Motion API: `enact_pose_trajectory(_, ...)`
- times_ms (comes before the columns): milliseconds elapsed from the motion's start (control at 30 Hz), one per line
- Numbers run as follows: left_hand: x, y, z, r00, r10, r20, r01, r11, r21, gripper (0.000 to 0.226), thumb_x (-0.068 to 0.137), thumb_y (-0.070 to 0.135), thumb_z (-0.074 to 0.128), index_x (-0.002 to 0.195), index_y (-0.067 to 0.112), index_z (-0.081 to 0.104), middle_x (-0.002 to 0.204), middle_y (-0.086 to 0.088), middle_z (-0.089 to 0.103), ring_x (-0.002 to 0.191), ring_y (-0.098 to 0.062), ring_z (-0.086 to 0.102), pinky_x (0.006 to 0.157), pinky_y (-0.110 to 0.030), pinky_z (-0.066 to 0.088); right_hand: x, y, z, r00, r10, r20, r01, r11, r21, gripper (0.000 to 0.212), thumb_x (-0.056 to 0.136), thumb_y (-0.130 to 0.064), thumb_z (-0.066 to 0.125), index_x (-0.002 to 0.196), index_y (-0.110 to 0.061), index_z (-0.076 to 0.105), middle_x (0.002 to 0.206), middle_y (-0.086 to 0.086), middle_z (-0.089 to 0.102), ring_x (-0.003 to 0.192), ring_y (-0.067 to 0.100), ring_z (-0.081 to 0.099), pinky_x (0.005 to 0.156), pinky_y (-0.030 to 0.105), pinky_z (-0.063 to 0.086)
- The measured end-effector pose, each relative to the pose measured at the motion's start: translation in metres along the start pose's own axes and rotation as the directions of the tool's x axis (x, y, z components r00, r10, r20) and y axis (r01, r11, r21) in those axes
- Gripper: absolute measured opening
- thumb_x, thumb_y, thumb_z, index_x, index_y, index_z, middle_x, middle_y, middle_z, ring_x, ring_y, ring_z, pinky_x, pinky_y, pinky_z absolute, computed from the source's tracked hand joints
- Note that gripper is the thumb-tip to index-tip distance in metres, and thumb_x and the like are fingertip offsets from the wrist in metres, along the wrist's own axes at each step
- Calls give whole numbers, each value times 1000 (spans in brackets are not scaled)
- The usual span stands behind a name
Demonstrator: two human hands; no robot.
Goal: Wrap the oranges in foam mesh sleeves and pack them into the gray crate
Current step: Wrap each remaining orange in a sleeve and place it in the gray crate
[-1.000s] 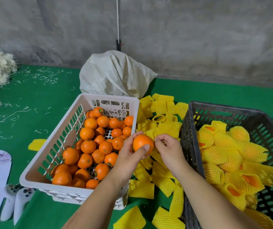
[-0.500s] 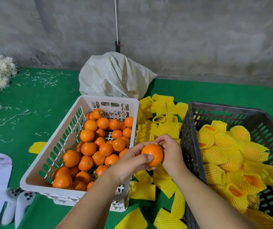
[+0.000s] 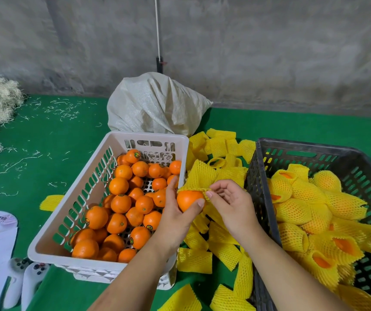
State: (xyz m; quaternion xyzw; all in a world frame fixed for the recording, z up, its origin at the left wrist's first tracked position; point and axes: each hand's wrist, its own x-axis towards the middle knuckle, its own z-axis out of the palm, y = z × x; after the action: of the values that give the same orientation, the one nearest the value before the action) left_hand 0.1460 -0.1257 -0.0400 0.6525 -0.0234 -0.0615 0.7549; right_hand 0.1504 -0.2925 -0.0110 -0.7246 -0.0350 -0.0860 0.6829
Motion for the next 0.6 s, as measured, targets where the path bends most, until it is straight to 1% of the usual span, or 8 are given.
enact_pose_trajectory(33, 0, 0, 1, 1000, 6, -12, -6, 1000, -2, 95, 75, 65, 85, 154, 47, 35, 144, 9, 53, 119, -9, 68, 96, -32, 60, -1, -1, 2, 1000, -29, 7, 29, 1000, -10, 15, 92, -3, 73, 99, -15, 69, 91, -3, 73, 89, 12, 69, 82, 29, 57)
enact_pose_trajectory(133, -1, -1, 5, 996, -19, -86, 7, 990, -142, 92, 73, 69, 85, 147, 32, 44, 140, -12, 61, 124, -28, 68, 106, -52, 55, -6, 1, 10, 990, -131, 45, 135, 985, -111, 17, 92, -17, 74, 103, -30, 69, 95, -11, 71, 92, 12, 68, 82, 24, 55)
enact_pose_trajectory(200, 1, -4, 3, 994, -50, -95, 29, 977, -209, 82, 79, 66, 82, 146, 36, 44, 140, -15, 63, 129, -32, 65, 112, -58, 49, -9, 7, 17, 978, -166, 128, 189, 962, -195, 29, 91, -21, 71, 115, -36, 65, 98, -15, 64, 93, 12, 63, 83, 19, 52)
enact_pose_trajectory(300, 4, -6, -2, 997, -74, 16, 75, 978, -193, 57, 92, 44, 74, 141, 51, 45, 144, -15, 60, 131, -29, 63, 114, -56, 47, -5, 16, 18, 970, -175, 166, 221, 922, -319, 49, 91, -8, 69, 135, -27, 60, 100, -12, 48, 95, 11, 55, 85, 18, 48)
enact_pose_trajectory(367, 4, -8, -3, 997, -44, 65, 52, 991, -125, 69, 91, 33, 74, 147, 55, 39, 146, -4, 60, 133, -23, 62, 113, -50, 50, -1, 16, 12, 978, -166, 130, 201, 919, -338, 48, 95, -9, 67, 139, -24, 59, 105, -11, 47, 101, 9, 54, 88, 18, 48)
enact_pose_trajectory(433, 3, -8, 3, 997, 20, 71, -13, 996, -90, 72, 94, 36, 78, 152, 49, 37, 144, 3, 62, 132, -19, 63, 109, -41, 54, 2, 15, 6, 981, -176, 81, 193, 922, -335, 41, 100, -14, 62, 140, -24, 61, 112, -12, 48, 108, 7, 55, 91, 16, 48)
enact_pose_trajectory(567, -1, -11, 10, 992, 108, -67, -110, 993, -31, 64, 85, 36, 90, 138, 39, 53, 114, -1, 70, 93, -20, 69, 83, -33, 59, 4, 12, 1, 973, -232, -16, 210, 907, -365, 27, 103, -16, 58, 127, -23, 70, 117, -10, 52, 116, 1, 54, 94, 13, 45)
enact_pose_trajectory(600, -1, -12, 11, 987, 132, -90, -133, 991, 1, 65, 82, 37, 92, 135, 36, 55, 116, 1, 69, 93, -19, 70, 81, -33, 59, 3, 11, 0, 973, -231, -28, 203, 901, -384, 25, 104, -17, 57, 124, -23, 71, 118, -10, 54, 116, 0, 54, 93, 13, 46)
